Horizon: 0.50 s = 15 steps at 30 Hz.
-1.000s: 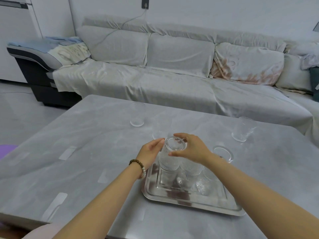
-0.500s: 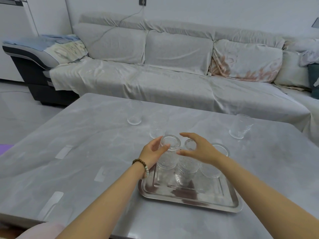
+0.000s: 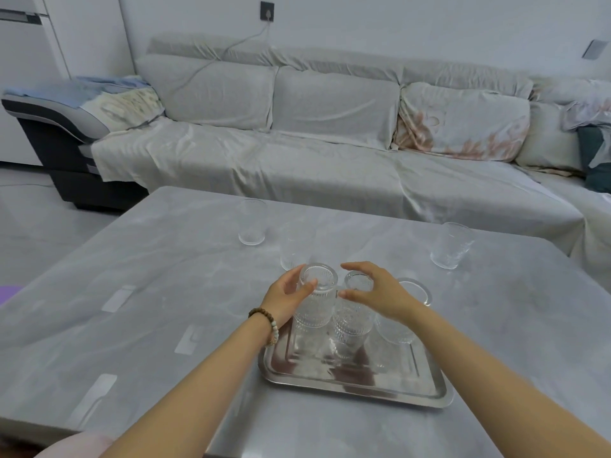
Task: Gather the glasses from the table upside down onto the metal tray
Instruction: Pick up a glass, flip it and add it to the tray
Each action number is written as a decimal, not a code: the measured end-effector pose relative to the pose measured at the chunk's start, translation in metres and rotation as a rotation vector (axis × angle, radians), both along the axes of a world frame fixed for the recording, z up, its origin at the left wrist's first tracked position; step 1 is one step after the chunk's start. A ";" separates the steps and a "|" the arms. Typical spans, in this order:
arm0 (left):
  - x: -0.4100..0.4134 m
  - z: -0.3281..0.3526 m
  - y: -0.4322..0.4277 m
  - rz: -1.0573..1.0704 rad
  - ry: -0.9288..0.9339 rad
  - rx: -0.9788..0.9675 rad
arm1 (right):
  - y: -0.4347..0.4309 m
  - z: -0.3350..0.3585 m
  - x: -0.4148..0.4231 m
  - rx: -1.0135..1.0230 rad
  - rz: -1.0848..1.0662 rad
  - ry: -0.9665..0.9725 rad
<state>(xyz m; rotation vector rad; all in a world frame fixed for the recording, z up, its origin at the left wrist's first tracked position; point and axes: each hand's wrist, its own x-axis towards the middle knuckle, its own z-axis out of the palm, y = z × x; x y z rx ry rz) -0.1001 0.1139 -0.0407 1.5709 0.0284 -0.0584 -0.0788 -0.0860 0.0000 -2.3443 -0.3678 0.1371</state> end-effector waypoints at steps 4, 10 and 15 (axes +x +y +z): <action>0.022 0.009 0.014 0.050 0.014 0.026 | 0.001 0.004 0.015 0.108 0.007 0.011; 0.081 0.025 0.042 0.222 -0.080 0.199 | 0.015 0.011 0.068 0.431 -0.062 0.258; 0.122 0.016 0.039 0.098 -0.018 0.316 | 0.033 -0.003 0.112 0.502 -0.025 0.510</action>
